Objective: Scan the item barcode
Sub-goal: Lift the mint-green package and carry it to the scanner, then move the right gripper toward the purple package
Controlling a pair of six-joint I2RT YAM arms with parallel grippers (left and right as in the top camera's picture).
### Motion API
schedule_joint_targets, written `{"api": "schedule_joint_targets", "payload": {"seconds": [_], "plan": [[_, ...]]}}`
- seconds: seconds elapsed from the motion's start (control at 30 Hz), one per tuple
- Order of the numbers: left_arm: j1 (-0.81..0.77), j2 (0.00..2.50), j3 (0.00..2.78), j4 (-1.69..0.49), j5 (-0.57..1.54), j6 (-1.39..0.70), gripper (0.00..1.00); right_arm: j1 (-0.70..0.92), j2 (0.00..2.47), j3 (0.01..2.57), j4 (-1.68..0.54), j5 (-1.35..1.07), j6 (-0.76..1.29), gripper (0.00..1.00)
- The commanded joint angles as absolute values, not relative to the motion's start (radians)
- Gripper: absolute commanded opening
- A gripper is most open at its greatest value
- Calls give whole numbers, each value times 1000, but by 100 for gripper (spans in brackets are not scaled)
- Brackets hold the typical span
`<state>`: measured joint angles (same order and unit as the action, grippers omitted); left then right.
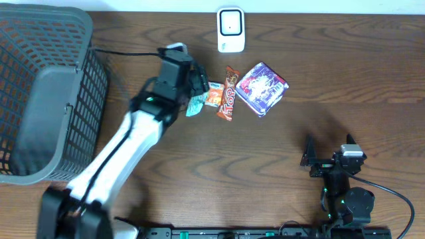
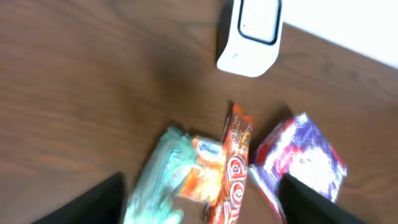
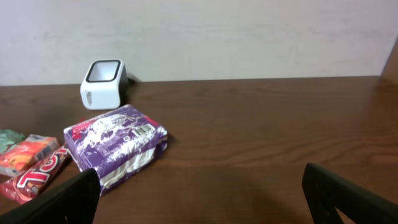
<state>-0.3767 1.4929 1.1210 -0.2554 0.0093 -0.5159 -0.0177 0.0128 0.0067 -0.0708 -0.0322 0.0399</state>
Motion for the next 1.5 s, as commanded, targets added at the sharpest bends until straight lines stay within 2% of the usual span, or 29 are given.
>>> {"api": "schedule_joint_targets", "payload": {"seconds": [0.0,0.17,0.37,0.47,0.57,0.7,0.83,0.9,1.0,1.17,1.47], "plan": [[-312,1338,1129,-398,7,-432,100,-23,10,6,-74,-32,28,99],[-221,1193,1129,-639,7,-405,98,-23,10,6,-74,-32,28,99],[-173,1103,1129,-765,7,-405,98,-23,10,6,-22,-14,31,99],[-173,1096,1129,-788,7,-404,98,-20,10,6,77,-214,229,99],[-173,1100,1129,-789,7,-405,98,-20,10,6,92,-373,338,99],[-173,1106,1129,-789,7,-405,98,-20,10,6,305,-483,505,99],[-173,1106,1129,-789,7,-405,98,-21,16,17,555,-440,503,99],[-173,1106,1129,-789,7,-405,98,-21,33,66,566,-399,485,99],[-173,1106,1129,-789,7,-404,98,-21,105,192,458,-398,374,99],[-173,1106,1129,-789,7,-405,98,-21,382,506,149,-470,138,99],[-173,1106,1129,-789,7,-405,98,-21,1068,1237,-690,-511,-78,99]]}}
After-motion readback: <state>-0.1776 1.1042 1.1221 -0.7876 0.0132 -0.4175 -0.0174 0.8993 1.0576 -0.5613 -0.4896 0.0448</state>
